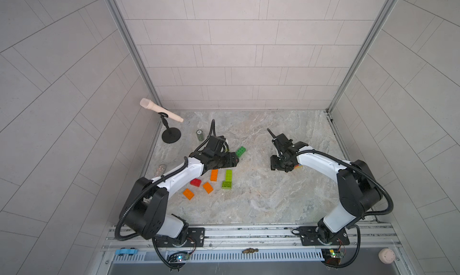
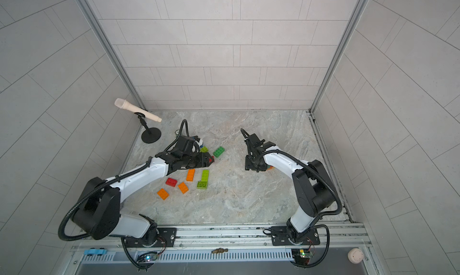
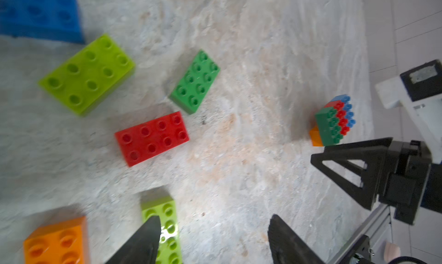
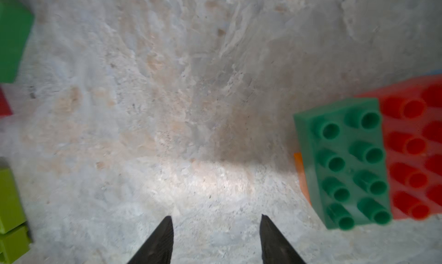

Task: Assemble a rectangle with lego
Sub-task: Adjust the lego brick at the center of the board, then pick up the lego brick from the center of the board.

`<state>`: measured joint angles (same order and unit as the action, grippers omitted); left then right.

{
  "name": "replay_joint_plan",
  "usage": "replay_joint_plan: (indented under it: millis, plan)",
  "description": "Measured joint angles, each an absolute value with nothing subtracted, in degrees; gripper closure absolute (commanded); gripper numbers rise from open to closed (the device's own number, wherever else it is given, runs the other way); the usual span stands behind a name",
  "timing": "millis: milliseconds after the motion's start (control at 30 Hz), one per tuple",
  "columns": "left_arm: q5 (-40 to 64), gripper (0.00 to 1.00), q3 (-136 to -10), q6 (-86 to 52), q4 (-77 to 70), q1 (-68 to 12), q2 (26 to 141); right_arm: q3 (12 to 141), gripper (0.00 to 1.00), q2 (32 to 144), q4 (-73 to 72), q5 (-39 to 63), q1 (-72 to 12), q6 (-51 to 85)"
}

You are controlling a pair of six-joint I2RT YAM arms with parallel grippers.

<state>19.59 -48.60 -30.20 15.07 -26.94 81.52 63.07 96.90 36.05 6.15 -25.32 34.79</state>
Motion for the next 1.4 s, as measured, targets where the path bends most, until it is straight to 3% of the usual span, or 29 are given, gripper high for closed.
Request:
replay_joint_plan:
  millis: [500, 700, 1000, 1167, 1400]
  plan:
    - [11.3, 0.25, -47.7, -24.9, 29.1, -25.5, 75.0, 67.6, 0.40, 100.6, 37.6, 1.0, -21.8, 33.1]
    - [8.6, 0.25, -48.6, -24.9, 33.8, -28.9, 76.6, 69.2, 0.39, 100.1, 37.8, 2.0, -27.0, 33.9]
    - [5.3, 0.20, -48.2, -26.3, 39.0, -32.7, 73.7, 68.7, 0.38, 99.4, 36.3, 3.0, -43.5, 38.1]
    - [5.1, 0.18, -48.2, -27.7, 38.1, -37.7, 77.0, 67.7, 0.38, 99.4, 35.8, 2.3, -42.6, 38.9]
    - [5.1, 0.19, -48.5, -27.8, 35.8, -38.4, 84.7, 65.6, 0.39, 99.0, 35.5, 2.0, -40.2, 38.9]
